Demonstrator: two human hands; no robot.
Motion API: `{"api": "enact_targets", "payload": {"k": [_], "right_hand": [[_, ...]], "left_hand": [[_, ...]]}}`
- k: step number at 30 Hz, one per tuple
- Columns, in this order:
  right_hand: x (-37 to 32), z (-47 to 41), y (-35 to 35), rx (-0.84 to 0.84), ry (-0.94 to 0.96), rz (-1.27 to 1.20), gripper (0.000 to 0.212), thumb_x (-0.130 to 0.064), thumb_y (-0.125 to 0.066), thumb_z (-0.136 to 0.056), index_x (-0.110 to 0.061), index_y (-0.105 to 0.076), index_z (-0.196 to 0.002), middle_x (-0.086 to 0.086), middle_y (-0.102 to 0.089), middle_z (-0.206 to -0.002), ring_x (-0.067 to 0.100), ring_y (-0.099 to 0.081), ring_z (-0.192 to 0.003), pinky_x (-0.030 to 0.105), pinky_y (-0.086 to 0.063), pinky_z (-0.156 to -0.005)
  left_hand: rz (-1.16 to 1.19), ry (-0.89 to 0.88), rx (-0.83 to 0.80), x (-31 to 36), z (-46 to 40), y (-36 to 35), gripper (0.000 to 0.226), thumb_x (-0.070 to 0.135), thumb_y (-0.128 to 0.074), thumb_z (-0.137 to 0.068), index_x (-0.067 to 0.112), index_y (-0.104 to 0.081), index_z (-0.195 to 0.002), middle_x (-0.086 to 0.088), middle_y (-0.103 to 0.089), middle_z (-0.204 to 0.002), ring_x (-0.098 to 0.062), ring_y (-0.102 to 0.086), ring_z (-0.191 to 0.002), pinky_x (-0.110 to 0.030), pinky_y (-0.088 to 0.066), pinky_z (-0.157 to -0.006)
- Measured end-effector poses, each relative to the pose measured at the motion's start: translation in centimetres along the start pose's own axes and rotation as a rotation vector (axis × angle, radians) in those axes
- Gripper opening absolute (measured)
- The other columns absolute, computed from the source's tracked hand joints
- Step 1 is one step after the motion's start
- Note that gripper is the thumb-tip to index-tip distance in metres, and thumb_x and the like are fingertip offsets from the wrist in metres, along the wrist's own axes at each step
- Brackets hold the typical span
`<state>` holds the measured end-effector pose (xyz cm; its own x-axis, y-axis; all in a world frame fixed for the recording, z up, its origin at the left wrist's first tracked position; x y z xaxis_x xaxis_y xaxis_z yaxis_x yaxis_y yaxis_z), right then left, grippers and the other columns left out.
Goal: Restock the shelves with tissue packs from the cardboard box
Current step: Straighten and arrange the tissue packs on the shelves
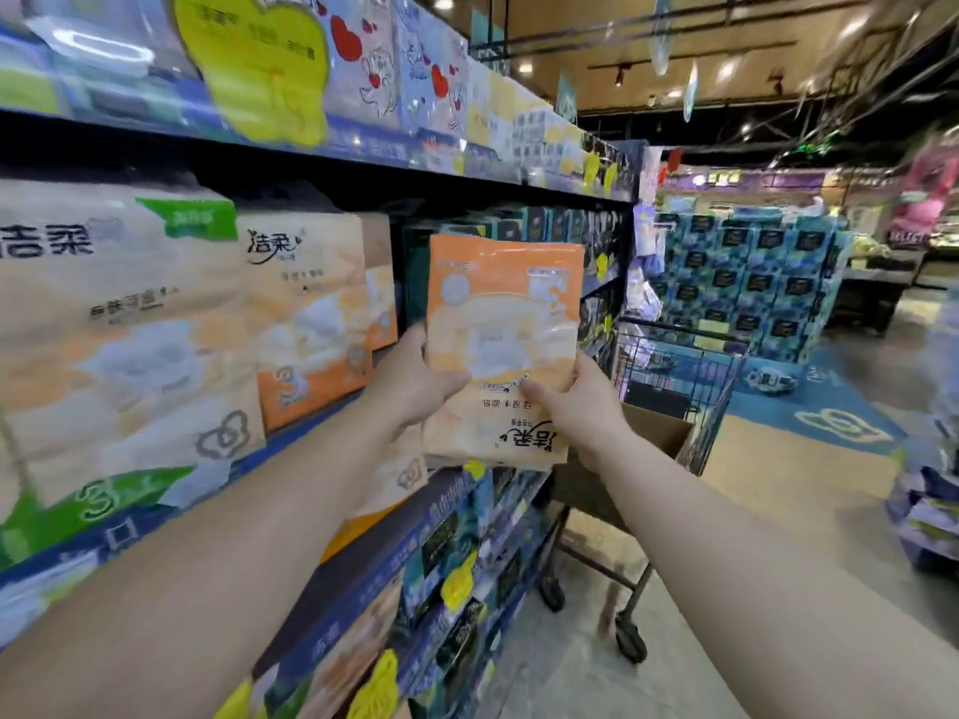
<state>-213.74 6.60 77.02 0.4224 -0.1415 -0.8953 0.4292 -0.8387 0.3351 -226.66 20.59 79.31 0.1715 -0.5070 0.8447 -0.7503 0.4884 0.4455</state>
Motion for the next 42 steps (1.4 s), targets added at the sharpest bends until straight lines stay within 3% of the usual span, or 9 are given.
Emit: {"api": "enact_targets", "payload": {"k": [10,18,20,23,28,32,37,39,42], "right_hand": [[2.7,-16.9,-1.3,-0.126,0.117,-0.01,0.054,-0.031,-0.074,-0.079,-0.025,-0.05,-0.127,-0.002,-0.063,-0.118,0.022,-0.06,-0.106,0.042,-0.051,-0.091],[4.1,-28.4,-2.6,-0.398,0.267,-0.068,0.049,-0.036,-0.072,-0.081,-0.026,-0.051,-0.124,-0.005,-0.062,-0.112,0.019,-0.061,-0.101,0.044,-0.054,-0.087],[3.6,-30.0,-3.2,-0.463,0.325,-0.083,0.045,-0.038,-0.072,-0.08,-0.028,-0.055,-0.12,-0.008,-0.064,-0.108,0.016,-0.062,-0.099,0.037,-0.054,-0.083],[2.3,-30.6,-4.7,-0.545,0.418,-0.147,0.044,-0.034,-0.075,-0.079,-0.027,-0.056,-0.118,-0.011,-0.065,-0.105,0.013,-0.063,-0.096,0.034,-0.053,-0.083],[1.6,-29.4,-8.1,-0.641,0.43,-0.279,0.063,-0.027,-0.077,-0.08,-0.021,-0.045,-0.133,-0.009,-0.061,-0.108,0.012,-0.061,-0.097,0.033,-0.052,-0.087],[2.6,-28.5,-10.1,-0.7,0.429,-0.277,0.07,-0.028,-0.075,-0.083,-0.024,-0.035,-0.141,-0.01,-0.058,-0.113,0.011,-0.059,-0.1,0.027,-0.048,-0.083],[4.3,-29.1,-11.0,-0.764,0.314,-0.291,0.088,-0.042,-0.076,-0.078,-0.022,-0.028,-0.148,-0.009,-0.055,-0.128,0.014,-0.055,-0.116,0.031,-0.046,-0.094],[5.2,-29.0,-11.0,-0.824,0.273,-0.282,0.063,-0.043,-0.073,-0.08,-0.028,-0.043,-0.133,-0.018,-0.059,-0.116,0.007,-0.058,-0.107,0.022,-0.046,-0.083],[6.0,-28.9,-11.4,-0.893,0.28,-0.318,0.047,-0.034,-0.073,-0.083,-0.034,-0.043,-0.118,-0.023,-0.056,-0.1,-0.011,-0.052,-0.088,0.006,-0.041,-0.064]], "left_hand": [[-0.092,0.026,0.166,-0.2,-12.8,-4.7,0.064,0.022,-0.073,-0.082,0.023,-0.042,-0.138,0.001,-0.062,-0.12,-0.021,-0.061,-0.103,-0.037,-0.05,-0.09],[-0.044,0.111,0.445,1.2,-17.4,-8.4,0.066,0.016,-0.071,-0.084,0.029,-0.04,-0.141,0.008,-0.06,-0.115,-0.015,-0.06,-0.097,-0.029,-0.051,-0.075],[-0.105,0.131,0.532,1.7,-17.5,-8.3,0.063,0.018,-0.07,-0.085,0.028,-0.041,-0.139,0.009,-0.058,-0.114,-0.013,-0.058,-0.097,-0.025,-0.048,-0.07],[-0.193,0.148,0.646,2.6,-16.9,-7.3,0.061,0.018,-0.069,-0.085,0.028,-0.041,-0.139,0.01,-0.057,-0.11,-0.013,-0.056,-0.098,-0.03,-0.047,-0.083],[-0.268,0.23,0.741,2.2,-15.3,-5.8,0.069,0.022,-0.066,-0.089,0.031,-0.029,-0.146,0.008,-0.058,-0.117,-0.016,-0.058,-0.099,-0.03,-0.047,-0.082],[-0.41,0.353,0.754,0.4,-14.3,-6.0,0.067,0.034,-0.06,-0.092,0.033,-0.023,-0.148,0.007,-0.058,-0.124,-0.023,-0.056,-0.111,-0.03,-0.018,-0.061],[-0.382,0.266,0.752,-1.3,-15.1,-5.1,0.07,0.031,-0.068,-0.086,0.035,-0.028,-0.144,0.008,-0.064,-0.117,-0.018,-0.063,-0.102,-0.027,-0.044,-0.077],[-0.381,0.231,0.749,-1.7,-15.1,-5.1,0.073,0.03,-0.07,-0.083,0.036,-0.029,-0.143,0.009,-0.064,-0.121,-0.016,-0.064,-0.102,-0.031,-0.049,-0.084],[-0.36,0.173,0.763,-1.9,-14.8,-5.3,0.072,0.027,-0.073,-0.081,0.032,-0.033,-0.141,0.011,-0.06,-0.124,-0.012,-0.062,-0.106,-0.031,-0.05,-0.089]]}}
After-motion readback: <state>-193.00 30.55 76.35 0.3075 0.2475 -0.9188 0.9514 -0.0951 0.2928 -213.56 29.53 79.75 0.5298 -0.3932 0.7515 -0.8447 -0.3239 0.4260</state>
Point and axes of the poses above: each hand's wrist, its own z-axis away from the middle knuckle, its own y-axis out of the back of the hand, x = y × z, the point moved 1 cm from there along -z, towards the middle knuckle
